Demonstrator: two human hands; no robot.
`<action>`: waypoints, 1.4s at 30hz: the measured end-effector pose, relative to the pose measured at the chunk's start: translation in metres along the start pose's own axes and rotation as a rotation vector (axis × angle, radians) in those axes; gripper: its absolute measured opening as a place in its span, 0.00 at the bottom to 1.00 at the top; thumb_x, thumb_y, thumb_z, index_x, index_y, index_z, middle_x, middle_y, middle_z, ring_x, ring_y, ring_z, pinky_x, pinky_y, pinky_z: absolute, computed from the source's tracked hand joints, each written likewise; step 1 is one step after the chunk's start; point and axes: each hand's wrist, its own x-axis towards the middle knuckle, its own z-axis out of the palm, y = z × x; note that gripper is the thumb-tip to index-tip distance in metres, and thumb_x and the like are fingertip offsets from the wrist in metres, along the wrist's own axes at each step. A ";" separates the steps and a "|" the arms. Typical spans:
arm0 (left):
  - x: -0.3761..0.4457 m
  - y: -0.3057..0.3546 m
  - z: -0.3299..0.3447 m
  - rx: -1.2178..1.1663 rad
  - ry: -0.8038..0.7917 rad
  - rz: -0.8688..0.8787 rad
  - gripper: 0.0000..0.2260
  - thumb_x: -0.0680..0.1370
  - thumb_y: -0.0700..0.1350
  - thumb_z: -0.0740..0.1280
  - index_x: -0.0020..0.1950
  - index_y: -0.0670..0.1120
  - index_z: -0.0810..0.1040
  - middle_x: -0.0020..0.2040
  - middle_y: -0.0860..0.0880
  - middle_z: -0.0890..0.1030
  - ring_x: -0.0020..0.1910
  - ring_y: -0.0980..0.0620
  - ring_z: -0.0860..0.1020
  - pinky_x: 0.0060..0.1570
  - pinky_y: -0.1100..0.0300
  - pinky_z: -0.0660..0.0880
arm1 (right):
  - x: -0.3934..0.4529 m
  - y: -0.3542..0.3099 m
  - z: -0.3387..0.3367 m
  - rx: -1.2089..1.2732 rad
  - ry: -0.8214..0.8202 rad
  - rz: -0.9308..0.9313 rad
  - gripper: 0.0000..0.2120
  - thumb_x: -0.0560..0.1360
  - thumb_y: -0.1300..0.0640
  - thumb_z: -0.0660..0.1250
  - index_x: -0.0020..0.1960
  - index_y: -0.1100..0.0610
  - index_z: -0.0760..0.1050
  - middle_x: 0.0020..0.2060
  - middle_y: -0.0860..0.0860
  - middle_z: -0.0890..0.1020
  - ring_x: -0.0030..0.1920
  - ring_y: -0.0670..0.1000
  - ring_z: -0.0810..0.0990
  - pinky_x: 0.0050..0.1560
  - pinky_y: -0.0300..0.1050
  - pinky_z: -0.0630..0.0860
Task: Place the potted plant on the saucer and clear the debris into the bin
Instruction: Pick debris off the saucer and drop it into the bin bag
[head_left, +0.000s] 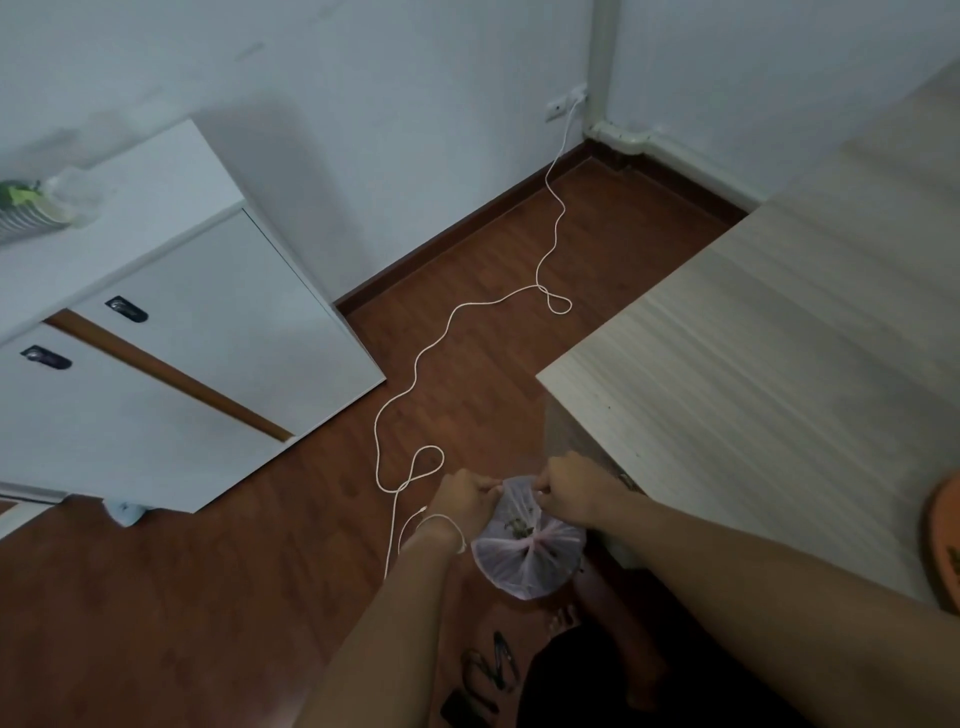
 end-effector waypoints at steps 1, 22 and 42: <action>0.001 -0.003 0.002 -0.005 -0.011 0.004 0.09 0.76 0.47 0.67 0.49 0.45 0.84 0.45 0.41 0.86 0.47 0.44 0.84 0.44 0.58 0.77 | -0.001 0.001 0.002 0.016 -0.001 0.022 0.13 0.76 0.57 0.65 0.34 0.59 0.78 0.28 0.55 0.72 0.30 0.54 0.71 0.33 0.46 0.68; 0.039 0.197 0.083 -0.049 -0.194 0.411 0.17 0.73 0.56 0.70 0.55 0.46 0.84 0.47 0.52 0.87 0.44 0.65 0.82 0.49 0.66 0.78 | -0.125 0.143 -0.046 0.621 0.575 0.422 0.13 0.71 0.51 0.74 0.52 0.56 0.85 0.47 0.51 0.88 0.46 0.46 0.83 0.43 0.30 0.70; -0.036 0.385 0.294 0.083 -0.652 0.531 0.21 0.68 0.62 0.72 0.53 0.51 0.84 0.50 0.50 0.86 0.49 0.55 0.83 0.55 0.56 0.80 | -0.366 0.336 0.012 1.056 0.984 0.862 0.12 0.69 0.51 0.78 0.50 0.54 0.84 0.40 0.47 0.86 0.43 0.44 0.84 0.45 0.40 0.79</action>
